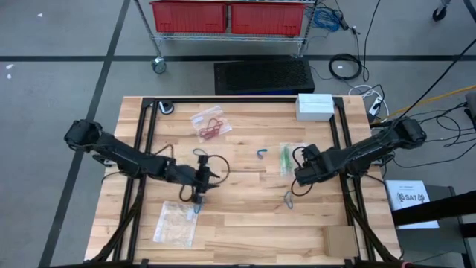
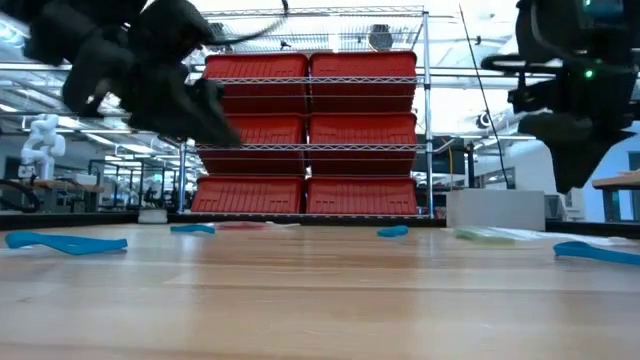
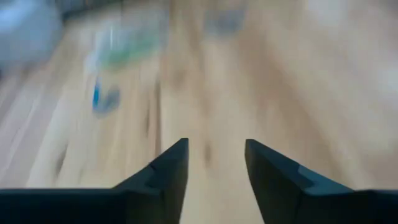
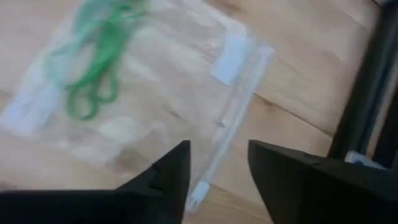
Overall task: Sort rubber bands
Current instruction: Move the bottom blue rubber band to the center of the table
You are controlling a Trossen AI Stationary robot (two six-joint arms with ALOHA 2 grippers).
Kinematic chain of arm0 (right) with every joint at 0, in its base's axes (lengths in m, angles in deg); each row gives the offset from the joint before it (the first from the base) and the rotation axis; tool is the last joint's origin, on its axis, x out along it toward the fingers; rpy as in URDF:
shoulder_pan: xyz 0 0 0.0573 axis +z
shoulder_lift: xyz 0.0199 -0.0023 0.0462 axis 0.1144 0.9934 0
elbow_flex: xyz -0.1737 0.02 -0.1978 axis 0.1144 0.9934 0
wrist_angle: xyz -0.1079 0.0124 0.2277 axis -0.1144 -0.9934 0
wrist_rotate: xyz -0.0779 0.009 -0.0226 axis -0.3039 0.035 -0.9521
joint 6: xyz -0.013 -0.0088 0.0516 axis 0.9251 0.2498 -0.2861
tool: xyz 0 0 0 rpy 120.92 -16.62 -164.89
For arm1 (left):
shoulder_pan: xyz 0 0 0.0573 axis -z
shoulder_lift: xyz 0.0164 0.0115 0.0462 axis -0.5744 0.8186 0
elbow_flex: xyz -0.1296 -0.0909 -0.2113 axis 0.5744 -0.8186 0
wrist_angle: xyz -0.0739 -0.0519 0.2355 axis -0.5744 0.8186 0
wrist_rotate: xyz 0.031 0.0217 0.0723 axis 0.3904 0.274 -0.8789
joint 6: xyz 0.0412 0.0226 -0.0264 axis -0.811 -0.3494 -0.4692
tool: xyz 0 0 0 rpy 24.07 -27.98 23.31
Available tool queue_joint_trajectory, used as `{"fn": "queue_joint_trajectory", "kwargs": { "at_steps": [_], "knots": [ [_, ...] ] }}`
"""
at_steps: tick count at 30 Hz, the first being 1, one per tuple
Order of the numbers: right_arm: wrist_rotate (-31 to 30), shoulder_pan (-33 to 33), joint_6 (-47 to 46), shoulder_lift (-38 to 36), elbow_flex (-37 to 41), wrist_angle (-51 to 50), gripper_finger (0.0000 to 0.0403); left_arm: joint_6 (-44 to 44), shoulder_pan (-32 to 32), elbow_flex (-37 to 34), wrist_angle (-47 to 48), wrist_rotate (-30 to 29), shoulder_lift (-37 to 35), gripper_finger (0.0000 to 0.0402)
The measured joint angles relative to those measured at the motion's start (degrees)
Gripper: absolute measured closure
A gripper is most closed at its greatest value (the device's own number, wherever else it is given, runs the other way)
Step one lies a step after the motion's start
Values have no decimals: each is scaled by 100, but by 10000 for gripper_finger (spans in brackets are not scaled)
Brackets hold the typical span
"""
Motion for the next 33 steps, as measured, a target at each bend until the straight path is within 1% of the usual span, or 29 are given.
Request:
{"fn": "queue_joint_trajectory", "kwargs": {
  "at_steps": [2,4,5,6,8,9,11,13,15,18,20,24,27,30,33],
  "knots": [
    [10,62,341,0,-113,25,237,144,219,503,1610,-592,-7,254],
    [25,154,531,0,-254,25,224,474,402,987,3002,-1097,-4,280],
    [20,212,624,0,-338,52,221,685,471,1187,3618,-1245,-8,295],
    [12,276,751,0,-415,154,220,879,535,1336,4060,-1271,-8,311],
    [-8,427,1078,2,-539,576,223,1170,683,1519,4699,-1174,-8,343],
    [-15,493,1233,2,-584,835,227,1296,760,1584,4863,-986,-8,359],
    [-21,611,1502,0,-613,1475,236,1635,891,1646,4995,-445,-8,388],
    [-22,712,1713,2,-612,2051,242,2205,961,1632,5019,98,-7,394],
    [-41,783,1882,2,-612,2523,244,2899,1012,1572,5013,377,-6,383],
    [-216,885,2042,2,-612,3006,240,3779,1029,1431,5027,376,42,353],
    [-307,934,2130,2,-612,3216,233,4175,1026,1370,4990,291,116,329],
    [-357,1033,2181,2,-612,3408,220,4541,1027,1345,4630,267,355,277],
    [-364,1115,2260,2,-612,3457,216,4624,1027,1347,4411,317,670,248],
    [-454,1183,2356,4,-612,3481,216,4857,1027,1345,4412,331,1092,235],
    [-624,1247,2374,4,-612,3481,215,5185,1029,1371,4337,229,1467,234]
  ]
}}
